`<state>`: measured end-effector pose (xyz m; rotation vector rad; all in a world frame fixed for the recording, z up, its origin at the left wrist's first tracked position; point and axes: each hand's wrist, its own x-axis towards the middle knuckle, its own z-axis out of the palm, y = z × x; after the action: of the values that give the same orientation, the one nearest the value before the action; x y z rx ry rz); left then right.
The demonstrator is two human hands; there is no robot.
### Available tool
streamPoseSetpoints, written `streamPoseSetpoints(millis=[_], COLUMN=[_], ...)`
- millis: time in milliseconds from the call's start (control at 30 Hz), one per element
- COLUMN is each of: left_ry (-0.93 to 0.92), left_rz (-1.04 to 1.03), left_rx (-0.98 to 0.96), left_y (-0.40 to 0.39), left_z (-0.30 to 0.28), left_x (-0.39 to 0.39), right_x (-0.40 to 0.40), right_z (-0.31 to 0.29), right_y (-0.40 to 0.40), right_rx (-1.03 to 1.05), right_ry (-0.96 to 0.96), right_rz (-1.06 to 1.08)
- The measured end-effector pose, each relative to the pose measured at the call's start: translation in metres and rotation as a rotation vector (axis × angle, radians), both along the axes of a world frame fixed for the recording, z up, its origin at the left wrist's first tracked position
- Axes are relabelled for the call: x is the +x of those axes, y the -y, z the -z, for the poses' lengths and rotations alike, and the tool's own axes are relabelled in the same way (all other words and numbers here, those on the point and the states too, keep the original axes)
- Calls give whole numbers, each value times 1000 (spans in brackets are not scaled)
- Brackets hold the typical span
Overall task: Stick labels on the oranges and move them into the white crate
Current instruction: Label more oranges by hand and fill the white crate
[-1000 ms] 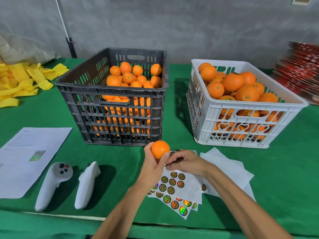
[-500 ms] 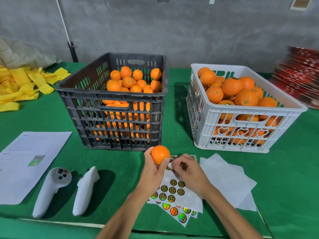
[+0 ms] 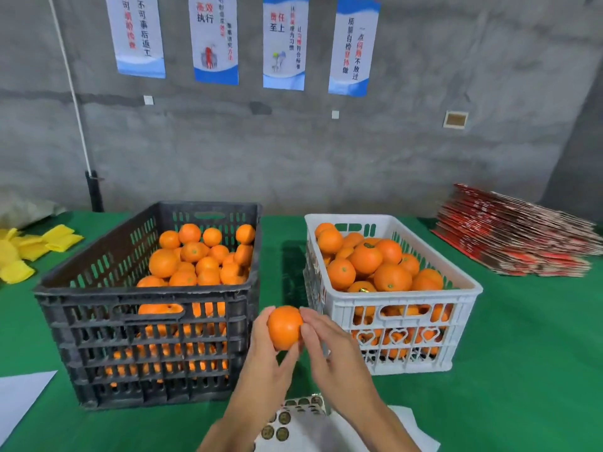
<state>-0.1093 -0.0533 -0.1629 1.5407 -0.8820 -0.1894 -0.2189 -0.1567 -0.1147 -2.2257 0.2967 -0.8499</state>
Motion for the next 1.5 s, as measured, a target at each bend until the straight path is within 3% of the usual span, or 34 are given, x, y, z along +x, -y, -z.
streamPoseSetpoints(millis=[167, 233, 333, 400, 500, 600, 867, 1100, 1333, 1400, 1500], left_ry=[303, 376, 540, 699, 722, 657, 439, 392, 511, 565, 626], left_rz=[-153, -108, -22, -70, -222, -335, -270, -257, -248, -248, -219], left_rx=[-48, -1, 153, 242, 340, 553, 1074, 1440, 1364, 1182, 699], left_y=[63, 91, 120, 126, 113, 83, 62, 67, 59, 53, 43], left_z=[-80, -116, -165, -188, -207, -198, -121, -96, -119, -141, -187], left_x=[18, 34, 64, 94, 162, 237, 352, 408, 399, 381, 331], right_x=[27, 41, 59, 66, 78, 119, 280, 353, 360, 350, 321], right_z=[-65, -97, -132, -145, -152, -152, -126, -95, -89, -95, -109], right_y=[28, 57, 110, 148, 184, 177, 91, 86, 88, 87, 77], right_rx=[3, -72, -240, -308, -526, -646, -422, -311, -303, -266, -201], right_ry=[104, 118, 33, -77, -352, -364, -249, -283, -271, -192, -48], right_rz=[250, 337, 474, 552, 684, 577, 91, -18, -24, -22, -27])
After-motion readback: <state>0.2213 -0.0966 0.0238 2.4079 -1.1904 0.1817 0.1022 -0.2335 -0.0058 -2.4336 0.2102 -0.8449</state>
